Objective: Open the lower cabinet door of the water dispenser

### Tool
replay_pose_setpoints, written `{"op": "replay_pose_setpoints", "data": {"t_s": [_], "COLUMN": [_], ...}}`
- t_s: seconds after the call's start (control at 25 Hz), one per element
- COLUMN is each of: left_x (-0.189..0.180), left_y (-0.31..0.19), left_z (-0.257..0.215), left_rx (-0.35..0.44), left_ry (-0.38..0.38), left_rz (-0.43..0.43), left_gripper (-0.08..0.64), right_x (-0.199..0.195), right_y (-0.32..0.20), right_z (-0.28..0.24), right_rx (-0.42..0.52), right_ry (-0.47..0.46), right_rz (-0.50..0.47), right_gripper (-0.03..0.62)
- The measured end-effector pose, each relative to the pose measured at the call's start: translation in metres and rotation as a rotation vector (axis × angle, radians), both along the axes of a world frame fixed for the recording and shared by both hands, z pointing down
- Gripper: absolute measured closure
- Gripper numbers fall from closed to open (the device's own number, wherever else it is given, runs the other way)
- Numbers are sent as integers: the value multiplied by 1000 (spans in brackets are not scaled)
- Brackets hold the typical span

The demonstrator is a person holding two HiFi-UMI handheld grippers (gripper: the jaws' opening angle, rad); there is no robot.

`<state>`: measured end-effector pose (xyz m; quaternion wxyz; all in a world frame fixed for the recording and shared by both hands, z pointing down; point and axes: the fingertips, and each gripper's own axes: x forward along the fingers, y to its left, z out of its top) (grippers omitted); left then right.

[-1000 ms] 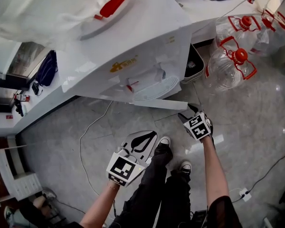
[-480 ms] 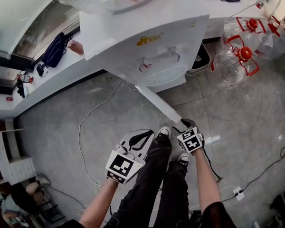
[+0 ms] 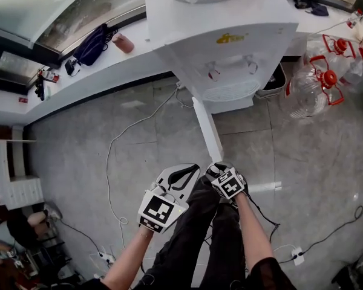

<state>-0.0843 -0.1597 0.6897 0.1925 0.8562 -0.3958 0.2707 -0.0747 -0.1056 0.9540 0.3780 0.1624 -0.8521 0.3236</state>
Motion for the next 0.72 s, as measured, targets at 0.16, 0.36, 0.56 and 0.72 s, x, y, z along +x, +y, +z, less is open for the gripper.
{"op": "replay_pose_setpoints", "data": {"t_s": [0.16,0.36,0.56,0.72], "left_x": [-7,4,26,46], "left_y": [14,28,46,71], "left_z": [-10,-37,-96,-156], "left_rx": [1,26,35,50], "left_ry": [-18,-25,2,18], "left_rz": [-34,-60,-110,-128], "left_gripper": [540,540,540,540], "right_x": [-10,15,52,85], "right_y": [1,-11,-19,-17], "right_z": [-29,-96,-189,-276], "right_rx": [56,118,178,230], "right_ry": [-46,-92,-126,-155], "right_rz": [-51,-19,38,71], "right_gripper": [382,383,390,403]}}
